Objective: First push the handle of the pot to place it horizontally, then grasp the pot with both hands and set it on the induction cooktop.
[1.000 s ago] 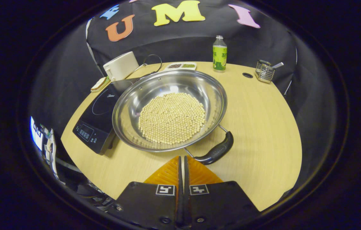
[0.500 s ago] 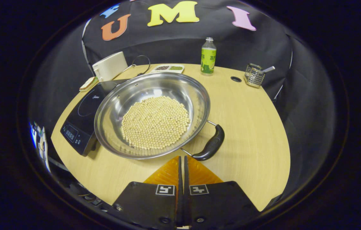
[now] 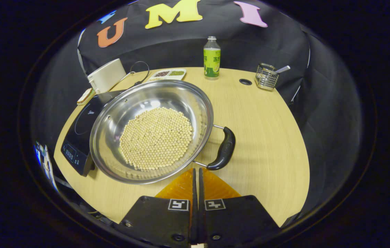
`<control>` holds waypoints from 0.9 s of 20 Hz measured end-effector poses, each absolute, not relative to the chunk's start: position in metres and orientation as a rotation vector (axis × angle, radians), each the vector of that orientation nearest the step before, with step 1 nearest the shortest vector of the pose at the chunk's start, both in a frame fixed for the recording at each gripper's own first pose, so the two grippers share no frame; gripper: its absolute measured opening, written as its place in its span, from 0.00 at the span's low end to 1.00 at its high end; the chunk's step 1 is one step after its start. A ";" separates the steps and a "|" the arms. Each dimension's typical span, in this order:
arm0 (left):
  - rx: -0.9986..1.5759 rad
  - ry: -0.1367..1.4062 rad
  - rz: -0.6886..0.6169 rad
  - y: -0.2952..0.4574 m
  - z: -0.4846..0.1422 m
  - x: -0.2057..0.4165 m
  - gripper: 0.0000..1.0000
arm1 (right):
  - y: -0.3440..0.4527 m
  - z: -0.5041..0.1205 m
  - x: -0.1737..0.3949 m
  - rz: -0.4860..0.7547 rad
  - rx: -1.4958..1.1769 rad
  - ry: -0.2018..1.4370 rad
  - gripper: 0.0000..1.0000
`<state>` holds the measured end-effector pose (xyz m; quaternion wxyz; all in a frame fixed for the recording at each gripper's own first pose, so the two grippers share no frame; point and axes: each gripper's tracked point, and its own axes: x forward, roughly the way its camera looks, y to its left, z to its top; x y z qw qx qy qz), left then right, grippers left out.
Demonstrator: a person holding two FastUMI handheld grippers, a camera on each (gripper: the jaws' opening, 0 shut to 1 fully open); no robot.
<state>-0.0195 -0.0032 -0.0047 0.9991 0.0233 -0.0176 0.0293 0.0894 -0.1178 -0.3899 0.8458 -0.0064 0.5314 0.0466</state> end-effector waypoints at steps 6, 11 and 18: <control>0.042 -0.024 0.040 -0.008 -0.012 -0.023 0.96 | -0.130 -0.393 0.105 0.058 0.005 1.134 0.01; 0.014 -0.007 0.029 -0.017 -0.016 -0.015 0.96 | -0.140 -0.398 0.120 0.020 0.019 1.137 0.01; 0.019 0.051 0.039 -0.026 -0.039 0.016 0.96 | -0.154 -0.392 0.148 -0.027 0.026 1.068 0.01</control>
